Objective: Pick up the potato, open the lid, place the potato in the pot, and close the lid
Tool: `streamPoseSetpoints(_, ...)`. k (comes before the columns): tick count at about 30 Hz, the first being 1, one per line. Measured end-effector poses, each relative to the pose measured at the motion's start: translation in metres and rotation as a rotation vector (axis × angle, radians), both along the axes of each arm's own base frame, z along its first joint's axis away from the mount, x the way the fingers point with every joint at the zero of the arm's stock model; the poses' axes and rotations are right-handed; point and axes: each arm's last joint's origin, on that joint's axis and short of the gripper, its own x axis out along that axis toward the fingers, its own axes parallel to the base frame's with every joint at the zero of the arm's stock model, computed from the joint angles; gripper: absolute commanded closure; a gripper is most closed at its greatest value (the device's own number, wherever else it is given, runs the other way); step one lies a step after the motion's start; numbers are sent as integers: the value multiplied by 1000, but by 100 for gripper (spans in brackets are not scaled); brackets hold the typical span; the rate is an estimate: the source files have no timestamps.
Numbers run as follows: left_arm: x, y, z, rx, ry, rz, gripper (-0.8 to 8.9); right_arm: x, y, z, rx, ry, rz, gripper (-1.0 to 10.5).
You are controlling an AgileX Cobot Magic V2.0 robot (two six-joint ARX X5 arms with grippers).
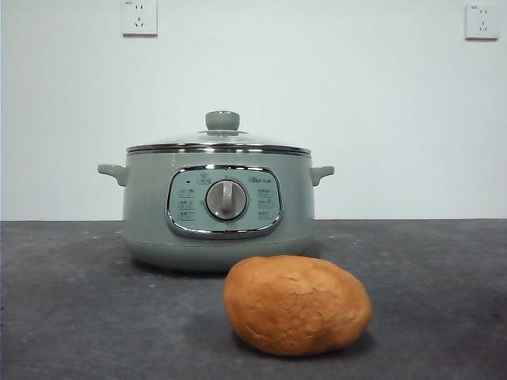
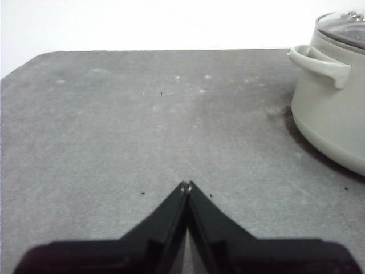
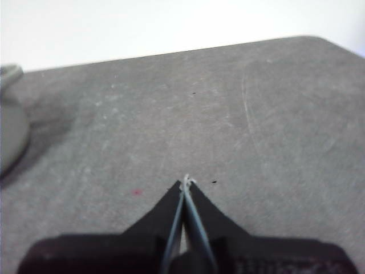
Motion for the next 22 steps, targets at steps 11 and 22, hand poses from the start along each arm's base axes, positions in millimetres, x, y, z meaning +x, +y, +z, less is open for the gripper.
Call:
streamPoseSetpoints(11, 4, -3, 59, -115, -25, -89, 492, -13, 3, 62, 119, -78, 81, 515)
streamPoseSetpoints(22, 44, -9, 123, -185, 239, -216, 161, -2, 5, 120, 167, 168, 124, 432)
